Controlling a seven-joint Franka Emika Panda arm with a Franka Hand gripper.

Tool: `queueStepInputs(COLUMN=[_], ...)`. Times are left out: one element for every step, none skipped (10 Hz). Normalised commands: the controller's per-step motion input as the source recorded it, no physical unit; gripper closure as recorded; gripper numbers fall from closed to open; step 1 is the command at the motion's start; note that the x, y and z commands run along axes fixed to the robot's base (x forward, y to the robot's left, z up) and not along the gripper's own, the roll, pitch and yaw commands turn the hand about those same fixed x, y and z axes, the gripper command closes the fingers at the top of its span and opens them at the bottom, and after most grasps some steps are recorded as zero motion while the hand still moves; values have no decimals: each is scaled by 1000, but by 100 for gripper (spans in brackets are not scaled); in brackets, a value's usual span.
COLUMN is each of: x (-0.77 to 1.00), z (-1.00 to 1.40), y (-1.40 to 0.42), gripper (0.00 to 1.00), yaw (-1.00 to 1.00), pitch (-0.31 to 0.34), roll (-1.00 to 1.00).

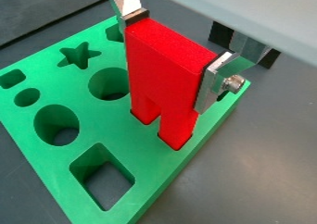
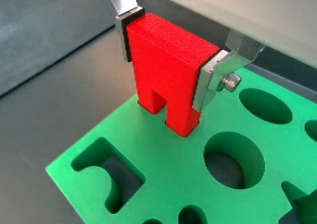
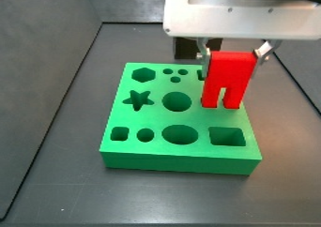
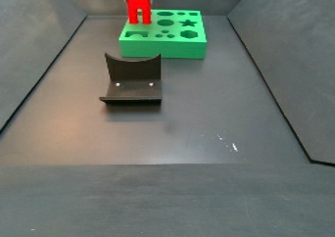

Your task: Insert the double-square object.

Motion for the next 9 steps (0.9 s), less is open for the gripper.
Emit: queueStepInputs(x=[-263, 0, 203, 163, 103, 0, 0, 0, 0], z=[-343, -497, -526, -477, -423, -383, -297, -197, 0], y=[94, 0, -80, -49, -46, -91, -140, -100, 0], gripper=[100, 100, 100, 100, 100, 100, 100, 100, 100], yaw=[80, 257, 531, 700, 677, 443, 157, -49, -31], pitch=[-59, 0, 19, 6, 0, 0, 0, -14, 0], roll=[-10, -41, 0, 0, 13, 0, -6, -29, 0])
